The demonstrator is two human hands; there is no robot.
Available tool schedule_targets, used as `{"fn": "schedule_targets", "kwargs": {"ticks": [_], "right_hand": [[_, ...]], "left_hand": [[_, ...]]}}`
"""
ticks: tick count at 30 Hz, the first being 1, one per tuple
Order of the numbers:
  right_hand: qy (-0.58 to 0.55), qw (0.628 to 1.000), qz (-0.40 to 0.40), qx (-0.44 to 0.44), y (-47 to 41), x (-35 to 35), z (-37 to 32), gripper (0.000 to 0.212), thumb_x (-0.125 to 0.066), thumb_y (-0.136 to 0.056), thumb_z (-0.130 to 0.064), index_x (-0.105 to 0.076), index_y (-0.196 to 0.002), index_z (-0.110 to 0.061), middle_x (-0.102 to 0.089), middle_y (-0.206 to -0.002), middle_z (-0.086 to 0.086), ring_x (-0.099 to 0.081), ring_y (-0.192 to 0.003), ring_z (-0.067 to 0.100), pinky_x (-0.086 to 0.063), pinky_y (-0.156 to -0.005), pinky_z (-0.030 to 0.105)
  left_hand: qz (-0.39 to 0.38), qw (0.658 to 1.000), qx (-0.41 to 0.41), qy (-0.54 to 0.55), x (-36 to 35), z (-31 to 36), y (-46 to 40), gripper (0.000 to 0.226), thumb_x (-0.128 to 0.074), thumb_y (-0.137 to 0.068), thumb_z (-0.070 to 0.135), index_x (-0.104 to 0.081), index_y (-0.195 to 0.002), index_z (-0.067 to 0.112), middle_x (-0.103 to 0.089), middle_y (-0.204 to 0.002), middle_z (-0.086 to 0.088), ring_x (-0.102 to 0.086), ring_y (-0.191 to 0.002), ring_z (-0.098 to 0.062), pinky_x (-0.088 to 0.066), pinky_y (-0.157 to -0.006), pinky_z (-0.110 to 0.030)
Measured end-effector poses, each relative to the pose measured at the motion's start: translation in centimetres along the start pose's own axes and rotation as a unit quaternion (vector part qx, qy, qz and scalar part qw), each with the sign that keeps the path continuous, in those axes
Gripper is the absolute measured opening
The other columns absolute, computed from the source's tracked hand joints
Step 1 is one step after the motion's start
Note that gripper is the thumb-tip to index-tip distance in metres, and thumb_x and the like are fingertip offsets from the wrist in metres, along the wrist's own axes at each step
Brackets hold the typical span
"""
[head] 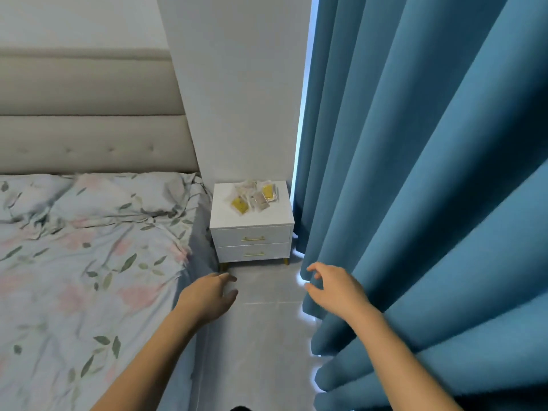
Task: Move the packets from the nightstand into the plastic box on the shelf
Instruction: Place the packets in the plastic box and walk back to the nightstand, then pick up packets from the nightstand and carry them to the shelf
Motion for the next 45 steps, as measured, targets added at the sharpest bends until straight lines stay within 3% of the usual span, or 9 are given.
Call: {"fn": "schedule_targets", "kwargs": {"ticks": [4, 10, 16, 23, 31, 34, 39, 45], "right_hand": [[-0.017, 1.000, -0.013, 0.012, -6.9, 1.5, -0.9, 0.036, -0.052, -0.092, -0.041, -0.054, -0.126, -0.030, -0.064, -0.117, -0.006, -0.060, -0.101, 0.020, -0.051, -0.086, 0.035], [-0.014, 0.999, -0.044, 0.029, -18.9, 1.4, -2.5, 0.036, -0.053, -0.091, -0.040, -0.055, -0.126, -0.031, -0.063, -0.123, -0.008, -0.058, -0.111, 0.019, -0.049, -0.087, 0.031], [0.021, 0.998, -0.029, 0.059, -34.0, 3.0, -5.7, 0.038, -0.052, -0.093, -0.039, -0.053, -0.129, -0.028, -0.065, -0.121, -0.004, -0.059, -0.106, 0.020, -0.051, -0.088, 0.034], [0.015, 0.999, -0.039, 0.031, -48.1, 3.7, -7.9, 0.038, -0.052, -0.094, -0.039, -0.052, -0.131, -0.028, -0.063, -0.126, -0.003, -0.057, -0.112, 0.021, -0.051, -0.091, 0.035], [-0.003, 0.994, -0.112, -0.012, -56.9, -1.9, -6.6, 0.036, -0.057, -0.091, -0.035, -0.056, -0.126, -0.028, -0.065, -0.121, -0.004, -0.058, -0.110, 0.019, -0.050, -0.091, 0.034], [-0.016, 0.992, -0.123, -0.014, -60.8, -3.8, -6.5, 0.036, -0.059, -0.090, -0.034, -0.056, -0.125, -0.030, -0.065, -0.120, -0.006, -0.059, -0.109, 0.018, -0.050, -0.090, 0.034], [-0.049, 0.991, -0.123, -0.022, -66.8, -7.8, -4.6, 0.032, -0.060, -0.090, -0.029, -0.058, -0.122, -0.028, -0.065, -0.116, -0.006, -0.058, -0.107, 0.018, -0.050, -0.086, 0.032], [-0.055, 0.996, -0.069, -0.012, -73.2, -14.5, -1.9, 0.023, -0.062, -0.089, -0.014, -0.065, -0.111, -0.016, -0.069, -0.109, 0.000, -0.060, -0.106, 0.024, -0.051, -0.087, 0.037]], "left_hand": [[0.009, 0.999, 0.027, 0.024, 2.4, -0.9, -5.0, 0.043, -0.047, -0.096, 0.046, -0.051, -0.136, 0.030, -0.057, -0.135, 0.000, -0.055, -0.123, -0.021, -0.047, -0.099, -0.036], [0.024, 0.997, 0.062, 0.031, 5.0, -4.5, -14.4, 0.041, -0.045, -0.098, 0.043, -0.051, -0.136, 0.030, -0.058, -0.133, 0.000, -0.057, -0.120, -0.021, -0.047, -0.095, -0.031], [0.043, 0.998, 0.032, 0.021, 8.9, -6.7, -28.9, 0.042, -0.044, -0.097, 0.044, -0.048, -0.137, 0.033, -0.056, -0.135, 0.001, -0.054, -0.122, -0.022, -0.048, -0.093, -0.035], [0.029, 0.999, 0.013, 0.021, 13.0, -9.4, -43.8, 0.041, -0.041, -0.098, 0.044, -0.048, -0.137, 0.031, -0.056, -0.134, 0.002, -0.054, -0.121, -0.024, -0.049, -0.091, -0.038], [-0.042, 0.995, 0.048, 0.077, 7.5, -12.4, -51.6, 0.041, -0.041, -0.098, 0.042, -0.050, -0.136, 0.030, -0.055, -0.134, 0.003, -0.051, -0.123, -0.023, -0.046, -0.093, -0.037], [-0.033, 0.993, 0.065, 0.096, 6.0, -13.5, -54.2, 0.039, -0.040, -0.098, 0.042, -0.052, -0.133, 0.032, -0.056, -0.134, 0.006, -0.052, -0.121, -0.021, -0.047, -0.092, -0.036], [0.007, 0.985, 0.114, 0.130, 3.5, -15.2, -58.5, 0.036, -0.041, -0.097, 0.039, -0.057, -0.129, 0.031, -0.060, -0.129, 0.008, -0.054, -0.117, -0.019, -0.047, -0.089, -0.033], [-0.024, 0.988, 0.116, 0.103, 0.2, -16.8, -65.6, 0.038, -0.039, -0.099, 0.036, -0.055, -0.132, 0.028, -0.058, -0.132, 0.003, -0.052, -0.119, -0.022, -0.043, -0.091, -0.034]]}}
Point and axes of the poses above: each hand's wrist, its own y-axis away from the middle knuckle, its own x-axis out of the back of the hand, z = x × y, the point moved 5 cm from there along -y, towards the middle knuckle
